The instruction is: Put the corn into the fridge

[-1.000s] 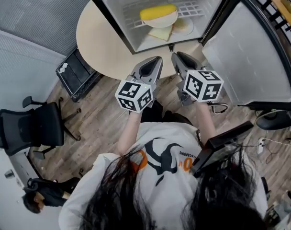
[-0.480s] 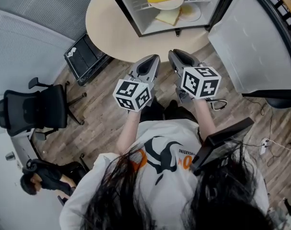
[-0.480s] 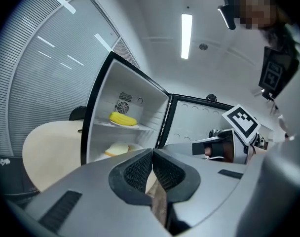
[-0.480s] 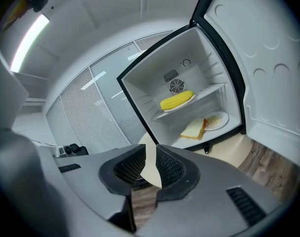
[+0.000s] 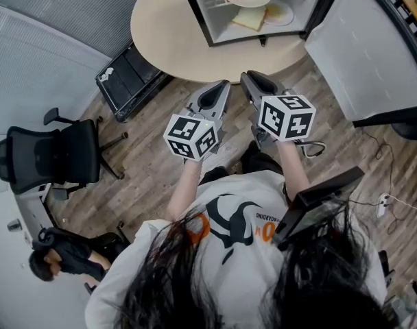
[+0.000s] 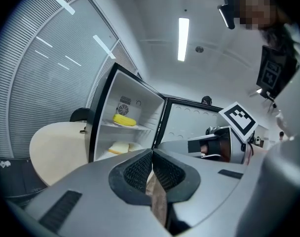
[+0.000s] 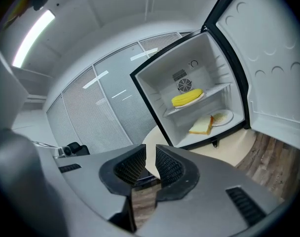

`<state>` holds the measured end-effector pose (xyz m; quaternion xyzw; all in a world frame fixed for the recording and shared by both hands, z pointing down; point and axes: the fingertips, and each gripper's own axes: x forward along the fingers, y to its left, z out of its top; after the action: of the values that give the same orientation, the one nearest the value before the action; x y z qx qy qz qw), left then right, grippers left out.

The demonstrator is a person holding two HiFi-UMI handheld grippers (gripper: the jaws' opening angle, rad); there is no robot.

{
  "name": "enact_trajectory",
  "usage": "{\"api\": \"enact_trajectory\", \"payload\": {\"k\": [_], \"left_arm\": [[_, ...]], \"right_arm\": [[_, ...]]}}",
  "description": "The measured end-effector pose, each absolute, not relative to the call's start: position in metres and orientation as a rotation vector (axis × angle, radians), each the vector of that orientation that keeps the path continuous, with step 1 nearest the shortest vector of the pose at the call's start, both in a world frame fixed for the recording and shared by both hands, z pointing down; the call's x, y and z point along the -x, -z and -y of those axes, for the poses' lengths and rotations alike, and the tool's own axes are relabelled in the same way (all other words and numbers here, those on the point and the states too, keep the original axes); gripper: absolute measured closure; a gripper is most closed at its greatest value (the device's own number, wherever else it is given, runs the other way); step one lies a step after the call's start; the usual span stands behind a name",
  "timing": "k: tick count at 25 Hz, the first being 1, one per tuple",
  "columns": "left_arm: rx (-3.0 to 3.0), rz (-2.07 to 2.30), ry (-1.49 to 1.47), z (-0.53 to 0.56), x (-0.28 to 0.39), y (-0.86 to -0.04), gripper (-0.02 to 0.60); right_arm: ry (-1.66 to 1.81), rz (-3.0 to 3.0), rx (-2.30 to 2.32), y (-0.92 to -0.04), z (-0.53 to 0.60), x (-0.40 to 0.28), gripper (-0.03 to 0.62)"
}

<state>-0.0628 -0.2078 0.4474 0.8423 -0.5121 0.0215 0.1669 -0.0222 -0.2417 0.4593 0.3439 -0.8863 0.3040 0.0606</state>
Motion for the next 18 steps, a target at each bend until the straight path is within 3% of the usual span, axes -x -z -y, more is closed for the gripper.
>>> {"api": "enact_trajectory", "payload": {"k": [18], "left_arm": [[-2.462,1.302,-0.055,0.085,0.108,-0.454,0.569]], "right_arm": [[-0.972,2.602,-1.214,-0.472,0.105,0.051,0.526]]}}
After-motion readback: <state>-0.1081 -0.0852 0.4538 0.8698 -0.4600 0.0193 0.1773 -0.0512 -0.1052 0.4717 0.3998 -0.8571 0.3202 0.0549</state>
